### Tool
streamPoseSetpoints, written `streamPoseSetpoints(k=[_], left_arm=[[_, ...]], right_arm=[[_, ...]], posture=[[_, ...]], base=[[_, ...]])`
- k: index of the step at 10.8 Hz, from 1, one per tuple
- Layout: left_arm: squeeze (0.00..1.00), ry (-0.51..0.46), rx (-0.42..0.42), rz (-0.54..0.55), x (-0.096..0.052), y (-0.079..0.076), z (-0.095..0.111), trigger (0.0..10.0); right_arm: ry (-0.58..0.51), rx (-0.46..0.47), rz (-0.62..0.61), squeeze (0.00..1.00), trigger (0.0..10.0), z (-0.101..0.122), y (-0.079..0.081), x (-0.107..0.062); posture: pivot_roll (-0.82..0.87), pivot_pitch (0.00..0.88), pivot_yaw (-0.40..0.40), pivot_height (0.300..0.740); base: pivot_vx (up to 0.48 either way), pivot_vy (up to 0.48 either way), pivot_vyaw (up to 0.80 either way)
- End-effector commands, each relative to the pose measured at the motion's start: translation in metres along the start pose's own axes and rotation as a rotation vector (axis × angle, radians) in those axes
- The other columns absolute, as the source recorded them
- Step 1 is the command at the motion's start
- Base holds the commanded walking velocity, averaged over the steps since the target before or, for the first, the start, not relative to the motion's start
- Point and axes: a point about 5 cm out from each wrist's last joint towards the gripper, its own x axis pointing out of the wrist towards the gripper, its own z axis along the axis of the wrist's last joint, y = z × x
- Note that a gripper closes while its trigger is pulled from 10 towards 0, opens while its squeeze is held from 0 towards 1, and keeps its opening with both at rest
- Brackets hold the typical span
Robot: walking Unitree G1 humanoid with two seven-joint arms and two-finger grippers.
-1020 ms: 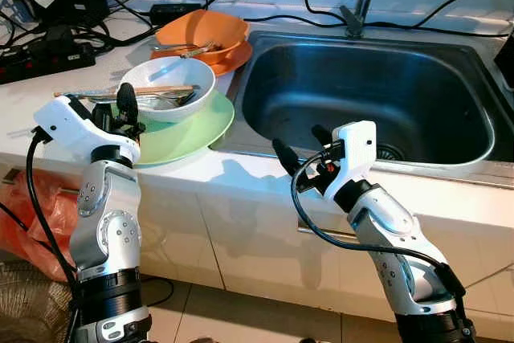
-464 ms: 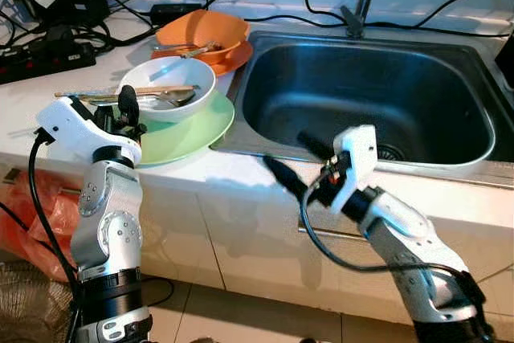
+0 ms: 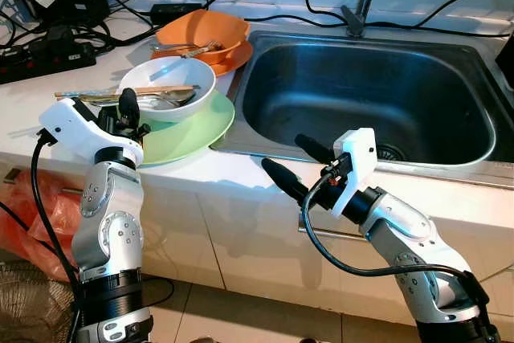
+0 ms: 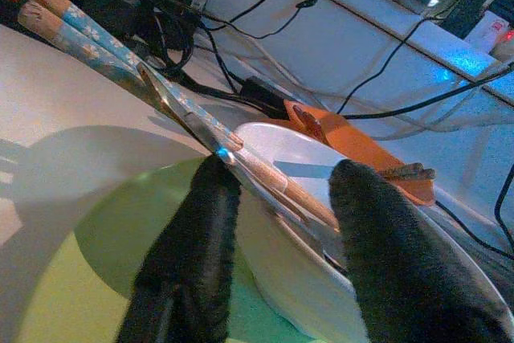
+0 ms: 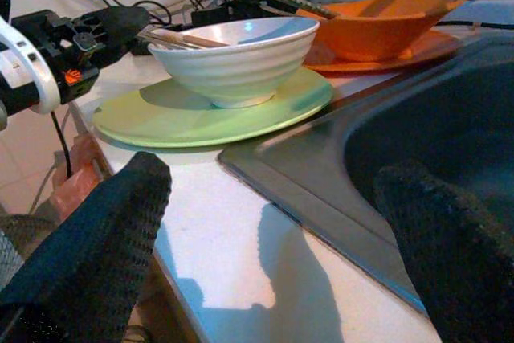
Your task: Kitchen organization
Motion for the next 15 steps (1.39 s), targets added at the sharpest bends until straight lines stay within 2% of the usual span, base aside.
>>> streamPoseSetpoints(k=[1, 10, 13, 14, 15], left_arm=[[0.0, -0.011, 0.003, -0.012, -0.002, -0.004, 0.003, 0.0], [0.0, -0.021, 0.012, -0.029, -0.004, -0.014, 0.008, 0.0], [0.0, 0.05, -0.066, 0.032, -0.002, -0.016, 0.007, 0.0], [0.0, 0.094, -0.12, 0.068, -0.001, -0.018, 0.008, 0.0], [0.0, 0.116, -0.131, 0.087, -0.001, -0.018, 0.012, 0.0]], right_arm=[[-0.008, -0.006, 0.004, 0.0, 10.0, 0.002, 0.001, 0.0], [0.012, -0.004, 0.006, 0.0, 10.0, -0.007, 0.009, 0.0], [0.007, -0.012, -0.011, 0.0, 10.0, -0.006, 0.007, 0.001], [0.003, -0.015, -0.019, 0.0, 10.0, -0.005, 0.005, 0.001], [0.002, -0.018, -0.023, 0.0, 10.0, -0.005, 0.005, 0.002]], posture=[[0.07, 0.076, 0.072, 0.74], [0.07, 0.077, 0.072, 0.74], [0.07, 0.079, 0.071, 0.74], [0.07, 0.08, 0.07, 0.74], [0.07, 0.08, 0.07, 0.74]], base=[[0.0, 0.0, 0.0], [0.0, 0.0, 0.0], [0.0, 0.0, 0.0], [0.0, 0.0, 0.0], [0.0, 0.0, 0.0]])
